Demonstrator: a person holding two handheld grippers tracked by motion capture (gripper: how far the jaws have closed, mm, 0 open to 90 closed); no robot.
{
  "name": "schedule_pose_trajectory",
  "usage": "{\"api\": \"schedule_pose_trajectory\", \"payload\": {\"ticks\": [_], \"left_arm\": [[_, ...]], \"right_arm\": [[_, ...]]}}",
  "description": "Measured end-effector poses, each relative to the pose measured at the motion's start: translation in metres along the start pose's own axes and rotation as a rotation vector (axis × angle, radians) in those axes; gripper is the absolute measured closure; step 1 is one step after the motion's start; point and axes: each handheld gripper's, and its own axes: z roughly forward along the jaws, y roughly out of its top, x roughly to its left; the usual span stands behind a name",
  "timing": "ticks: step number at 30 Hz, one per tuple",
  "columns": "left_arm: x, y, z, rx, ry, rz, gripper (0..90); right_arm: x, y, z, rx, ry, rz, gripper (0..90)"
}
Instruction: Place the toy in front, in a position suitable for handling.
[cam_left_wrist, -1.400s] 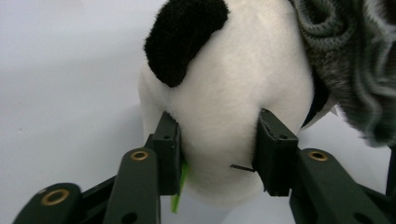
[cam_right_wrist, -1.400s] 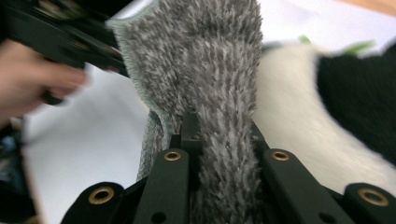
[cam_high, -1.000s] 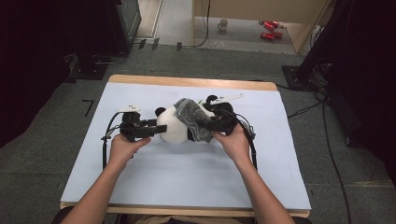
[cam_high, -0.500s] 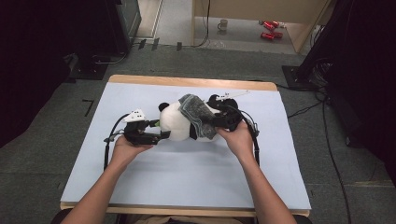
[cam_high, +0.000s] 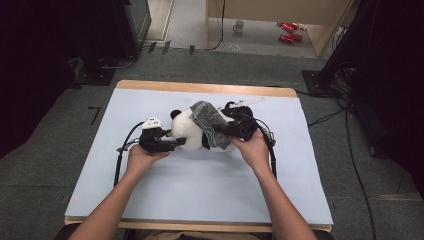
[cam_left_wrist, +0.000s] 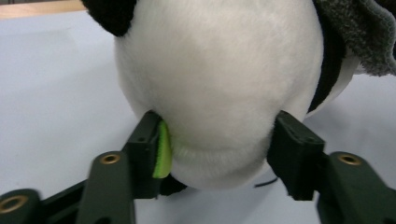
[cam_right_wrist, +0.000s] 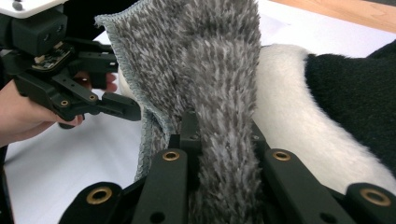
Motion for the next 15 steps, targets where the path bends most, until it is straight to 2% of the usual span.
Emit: {"api": "schedule_pose_trajectory", "payload": {"ticks": [2,6,11,15], "left_arm": [[-0.002,0.002,-0.002,0.021,0.009,-0.030,53.9],[-0.005,0.006,-0.006,0.058,-0.027,-0.136,61.9],[-0.018,0.008,-0.012,0.089,-0.026,-0.182,62.9],[-0.023,0.007,-0.017,0.098,-0.027,-0.215,62.7]], "right_arm": [[0.001,0.001,0.000,-0.008,0.005,-0.002,78.3],[0.009,0.005,-0.004,-0.026,0.021,0.001,78.9],[0.035,0.015,-0.006,-0.048,0.082,-0.043,78.8],[0.055,0.014,0.007,-0.013,0.127,-0.072,78.7]]}}
